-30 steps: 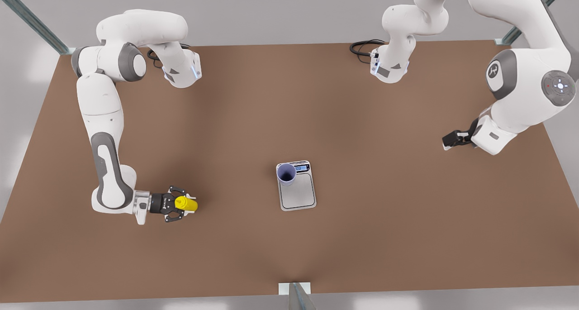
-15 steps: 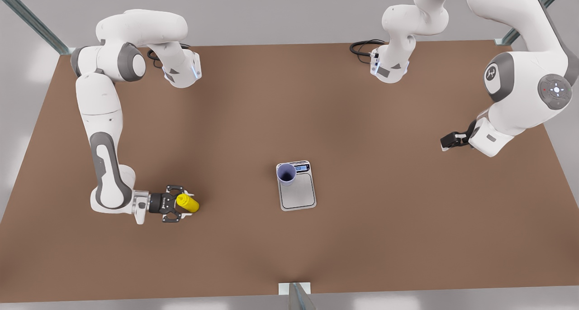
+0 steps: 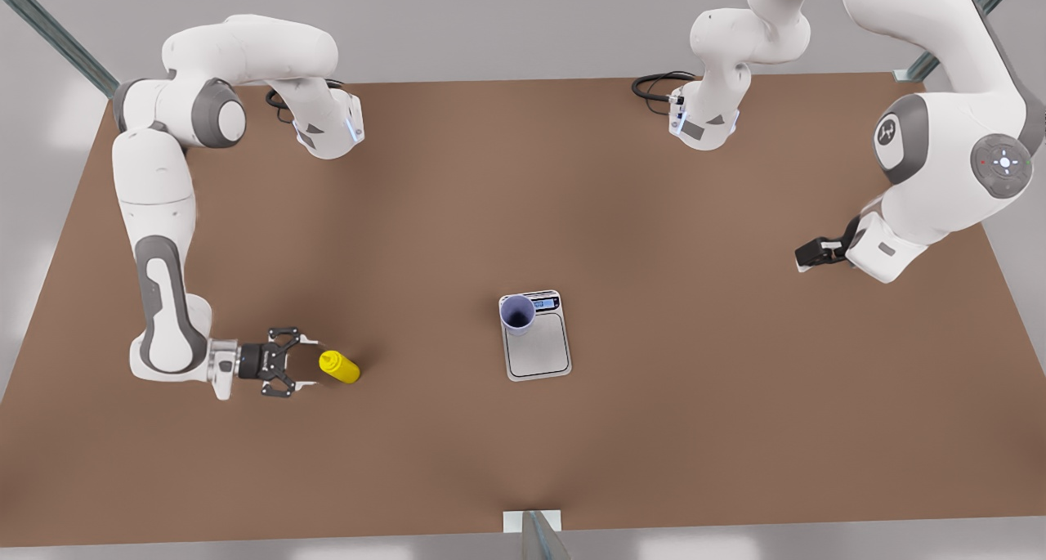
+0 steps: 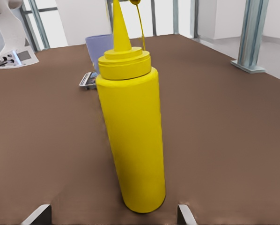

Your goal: Move cup to the weight, pick up sauce bottle, pour sauce

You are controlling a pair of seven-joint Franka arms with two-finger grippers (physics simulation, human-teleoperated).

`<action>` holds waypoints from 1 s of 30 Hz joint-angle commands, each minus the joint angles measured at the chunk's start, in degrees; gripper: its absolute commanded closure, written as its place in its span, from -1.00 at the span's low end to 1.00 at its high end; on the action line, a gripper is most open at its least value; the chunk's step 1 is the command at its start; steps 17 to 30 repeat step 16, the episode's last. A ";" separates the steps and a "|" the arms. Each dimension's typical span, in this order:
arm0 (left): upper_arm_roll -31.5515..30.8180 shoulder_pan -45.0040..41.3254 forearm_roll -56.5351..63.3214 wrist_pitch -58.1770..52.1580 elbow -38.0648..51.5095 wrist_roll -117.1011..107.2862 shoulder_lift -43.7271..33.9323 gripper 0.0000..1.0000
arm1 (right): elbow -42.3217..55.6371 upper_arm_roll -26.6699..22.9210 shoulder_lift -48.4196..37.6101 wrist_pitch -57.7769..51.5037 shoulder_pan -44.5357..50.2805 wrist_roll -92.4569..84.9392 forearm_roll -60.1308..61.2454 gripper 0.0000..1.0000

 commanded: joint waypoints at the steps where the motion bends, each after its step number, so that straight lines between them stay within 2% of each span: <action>1: 0.00 0.00 0.01 0.01 0.04 -0.09 0.00 -1.00 | 1.42 -0.08 -0.23 -0.40 -0.25 1.60 -2.11 -1.00; 3: 0.00 0.00 0.01 0.01 0.04 0.00 0.00 -1.00 | 9.77 -2.01 -2.77 -1.98 -0.26 14.68 -13.35 -1.00; 4: 0.00 0.00 0.01 0.01 0.04 0.00 0.00 -1.00 | 13.72 -1.23 -6.03 -1.98 0.88 30.32 -25.04 -1.00; 5: 0.00 0.00 0.01 0.01 0.04 0.00 0.00 -1.00 | 17.33 -1.49 -7.79 -2.07 3.87 43.95 -30.59 -1.00; 7: 0.00 0.00 0.01 0.01 0.04 0.00 0.00 -1.00 | 17.33 -1.23 -15.17 -3.38 6.25 68.39 -41.23 -1.00; 8: 0.00 0.00 0.01 0.01 0.04 0.00 0.00 -1.00 | 16.64 -1.31 -18.41 -4.79 6.68 73.76 -43.42 -1.00; 9: 0.00 0.00 0.01 0.01 0.04 0.00 0.00 -1.00 | 11.37 -6.84 -25.53 -5.23 12.74 86.40 -45.10 -1.00; 10: 0.00 0.00 0.01 0.01 0.04 0.00 0.00 -1.00 | 9.25 -9.93 -30.37 -9.36 16.09 96.07 -45.36 -1.00; 12: 0.00 0.00 0.01 0.01 0.04 0.00 0.00 -1.00 | 1.25 -9.84 -39.69 -10.24 16.80 112.44 -47.38 -1.00; 15: 0.00 0.00 0.01 -0.17 0.04 0.00 0.00 -1.00 | 1.34 -9.84 -42.77 -11.12 16.80 117.36 -47.47 -1.00; 30: 0.00 0.00 0.01 -0.25 0.04 0.00 -0.09 -1.00 | 1.34 -9.84 -42.86 -11.03 16.88 117.36 -47.47 -1.00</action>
